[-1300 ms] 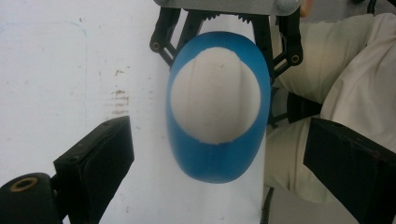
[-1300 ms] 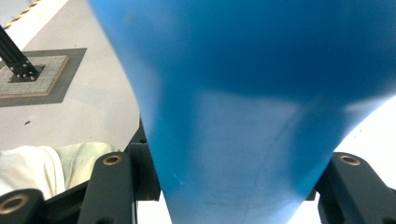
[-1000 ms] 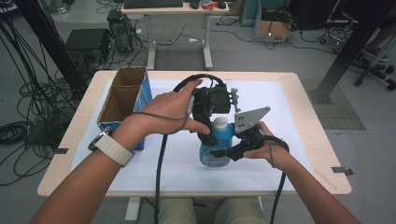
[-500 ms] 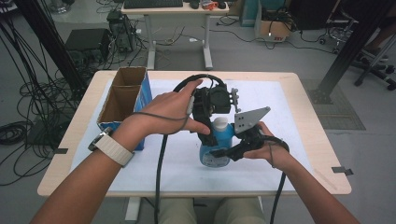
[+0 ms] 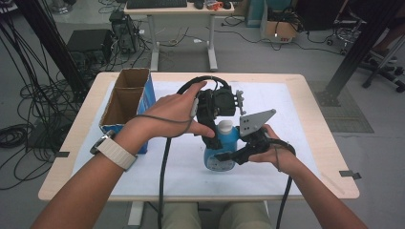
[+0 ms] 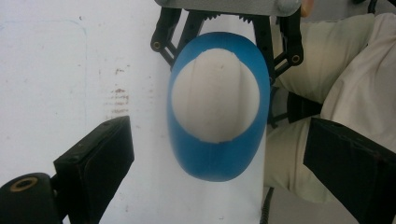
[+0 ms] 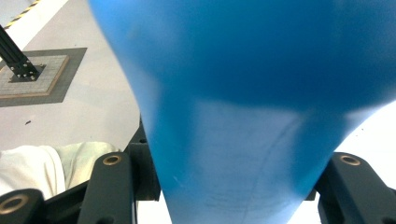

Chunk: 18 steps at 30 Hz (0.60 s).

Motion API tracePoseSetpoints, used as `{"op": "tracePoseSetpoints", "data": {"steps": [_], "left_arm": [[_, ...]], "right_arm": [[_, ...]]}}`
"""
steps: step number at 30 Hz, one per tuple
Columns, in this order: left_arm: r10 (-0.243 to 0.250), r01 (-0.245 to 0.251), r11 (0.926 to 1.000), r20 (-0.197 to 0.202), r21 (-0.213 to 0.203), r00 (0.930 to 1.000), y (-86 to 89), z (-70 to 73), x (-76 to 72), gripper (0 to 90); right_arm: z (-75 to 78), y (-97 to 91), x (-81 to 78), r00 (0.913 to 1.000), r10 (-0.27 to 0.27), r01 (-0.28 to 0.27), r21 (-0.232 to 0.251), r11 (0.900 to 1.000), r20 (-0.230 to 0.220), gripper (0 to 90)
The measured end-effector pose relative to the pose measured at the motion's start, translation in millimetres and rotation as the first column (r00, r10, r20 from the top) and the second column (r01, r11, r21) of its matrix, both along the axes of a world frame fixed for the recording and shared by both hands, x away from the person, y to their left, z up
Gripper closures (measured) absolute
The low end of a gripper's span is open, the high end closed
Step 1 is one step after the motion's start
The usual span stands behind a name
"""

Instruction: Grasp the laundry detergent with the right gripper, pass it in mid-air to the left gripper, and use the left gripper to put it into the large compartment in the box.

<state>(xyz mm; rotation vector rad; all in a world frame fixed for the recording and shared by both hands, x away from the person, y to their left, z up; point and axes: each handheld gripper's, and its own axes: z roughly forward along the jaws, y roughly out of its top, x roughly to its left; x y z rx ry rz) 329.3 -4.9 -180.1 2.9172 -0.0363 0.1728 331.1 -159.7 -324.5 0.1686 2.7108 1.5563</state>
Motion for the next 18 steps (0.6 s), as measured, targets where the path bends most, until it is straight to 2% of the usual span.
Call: {"op": "tracePoseSetpoints", "data": {"steps": [18], "left_arm": [[0.003, -0.003, 1.0000, 0.003, -0.001, 1.0000, -0.1, 0.2, -0.5, 8.8]], "right_arm": [[-0.1, -0.3, 0.3, 1.0000, -0.003, 0.003, -0.001, 1.0000, 0.001, 43.1]]}}
